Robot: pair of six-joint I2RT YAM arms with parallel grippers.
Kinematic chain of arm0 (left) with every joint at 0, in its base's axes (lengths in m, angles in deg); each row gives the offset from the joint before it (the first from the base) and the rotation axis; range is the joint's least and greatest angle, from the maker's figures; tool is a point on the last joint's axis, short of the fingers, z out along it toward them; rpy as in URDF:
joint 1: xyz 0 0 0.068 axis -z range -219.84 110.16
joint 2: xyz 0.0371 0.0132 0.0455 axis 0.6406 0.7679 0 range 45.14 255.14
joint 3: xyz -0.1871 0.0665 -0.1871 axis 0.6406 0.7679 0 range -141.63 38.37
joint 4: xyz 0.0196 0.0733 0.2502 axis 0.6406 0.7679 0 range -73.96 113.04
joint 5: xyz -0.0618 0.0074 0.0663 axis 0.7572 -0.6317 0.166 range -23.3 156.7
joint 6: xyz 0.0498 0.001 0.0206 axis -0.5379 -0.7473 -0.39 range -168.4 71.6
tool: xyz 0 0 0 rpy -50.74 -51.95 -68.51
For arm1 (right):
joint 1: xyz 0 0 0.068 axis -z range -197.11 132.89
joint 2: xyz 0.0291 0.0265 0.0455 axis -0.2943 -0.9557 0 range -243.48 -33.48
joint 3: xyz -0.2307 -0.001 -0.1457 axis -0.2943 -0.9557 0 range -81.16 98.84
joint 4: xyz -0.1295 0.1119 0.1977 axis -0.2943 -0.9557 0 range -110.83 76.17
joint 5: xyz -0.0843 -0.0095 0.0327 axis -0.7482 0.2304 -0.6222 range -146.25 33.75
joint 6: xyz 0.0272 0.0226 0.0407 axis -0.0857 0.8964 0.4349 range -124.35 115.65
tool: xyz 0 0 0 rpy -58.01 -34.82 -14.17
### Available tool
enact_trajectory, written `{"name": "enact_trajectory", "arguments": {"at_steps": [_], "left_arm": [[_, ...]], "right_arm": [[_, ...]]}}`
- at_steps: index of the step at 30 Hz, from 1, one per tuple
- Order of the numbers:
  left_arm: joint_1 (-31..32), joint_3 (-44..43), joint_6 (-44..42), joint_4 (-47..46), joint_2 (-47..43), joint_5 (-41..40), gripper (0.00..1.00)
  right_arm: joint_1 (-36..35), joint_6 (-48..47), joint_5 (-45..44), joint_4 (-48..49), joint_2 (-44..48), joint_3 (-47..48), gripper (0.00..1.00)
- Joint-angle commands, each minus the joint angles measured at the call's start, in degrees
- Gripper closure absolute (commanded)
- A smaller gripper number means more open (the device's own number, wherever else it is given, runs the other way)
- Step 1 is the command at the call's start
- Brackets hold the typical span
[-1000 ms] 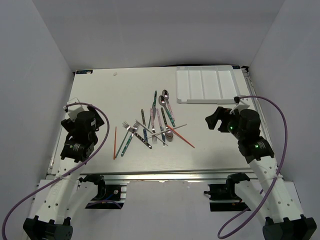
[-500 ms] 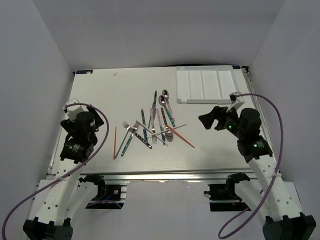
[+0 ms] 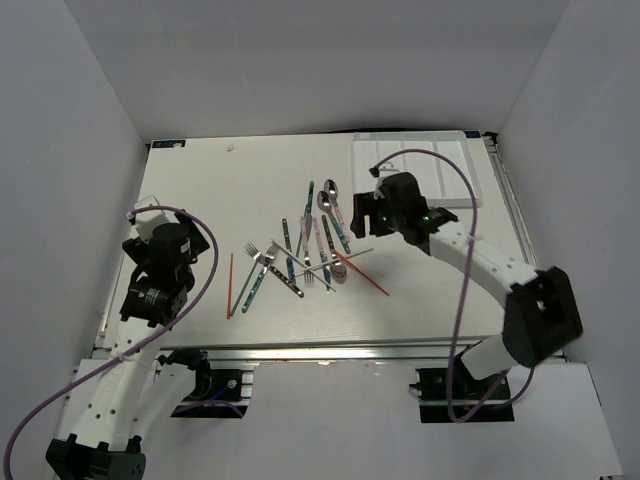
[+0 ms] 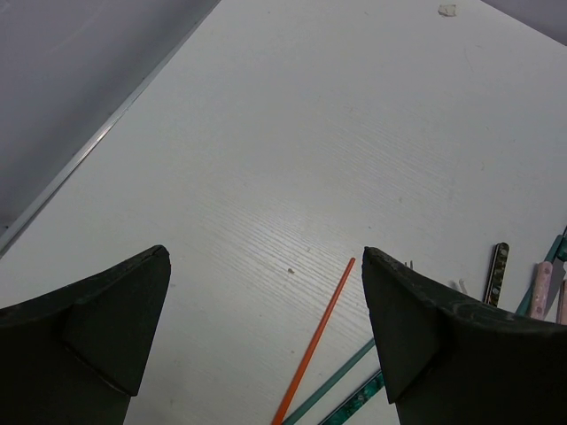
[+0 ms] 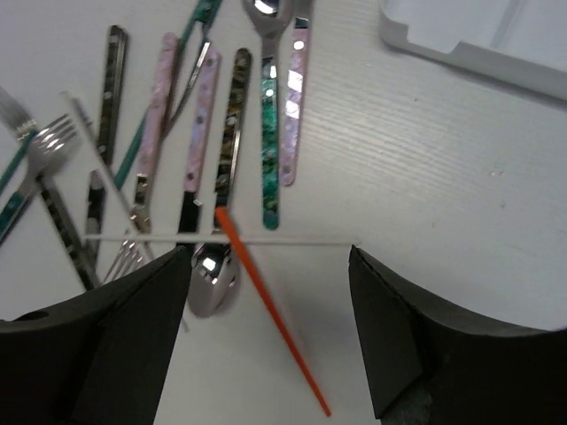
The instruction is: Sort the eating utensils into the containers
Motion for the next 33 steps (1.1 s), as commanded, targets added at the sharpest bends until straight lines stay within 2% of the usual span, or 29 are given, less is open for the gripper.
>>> {"name": "enact_trajectory", "arguments": {"at_steps": [1,2,3,6,15,20,26,29,33], "left_arm": [[0.32,0.08,-0.17,-0.45,-0.23,1.04,0.02],[0.23,0.17,-0.17,-0.63,-0.23,1.22,0.02],[0.23,0.17,-0.17,-0.54,-0.14,1.39,0.02],[0.23,0.26,-0.25,-0.71,0.03,1.66,0.02],[0.23,0.17,-0.43,-0.8,1.26,2.27,0.02],[0.23,0.17,-0.43,-0.89,1.96,2.45,0.02],[0.32,0.08,-0.6,-0.98,2.76,2.71,0.02],[0.23,0.08,-0.61,-0.98,2.93,2.71,0.02],[0.23,0.08,-0.69,-1.15,3.02,2.98,0.02]], "right_arm": [[0.02,-1.38,-7.09,1.39,-8.94,7.17,0.24],[-0.07,-1.82,-6.92,1.48,-13.75,9.03,0.28],[-0.07,-2.78,-6.13,1.48,-16.06,10.79,0.38],[-0.16,-4.63,-4.81,2.01,-23.19,17.12,0.53],[-0.33,-7.54,-4.89,-2.03,-40.24,35.39,0.54],[-0.33,-8.41,-7.0,-3.52,-46.48,40.33,0.56],[-0.33,-9.12,-7.97,-4.85,-50.62,42.54,0.62],[-0.33,-8.95,-8.06,-3.62,-50.36,39.91,0.69],[-0.51,-8.07,-9.28,-3.53,-49.66,36.57,0.89]]}}
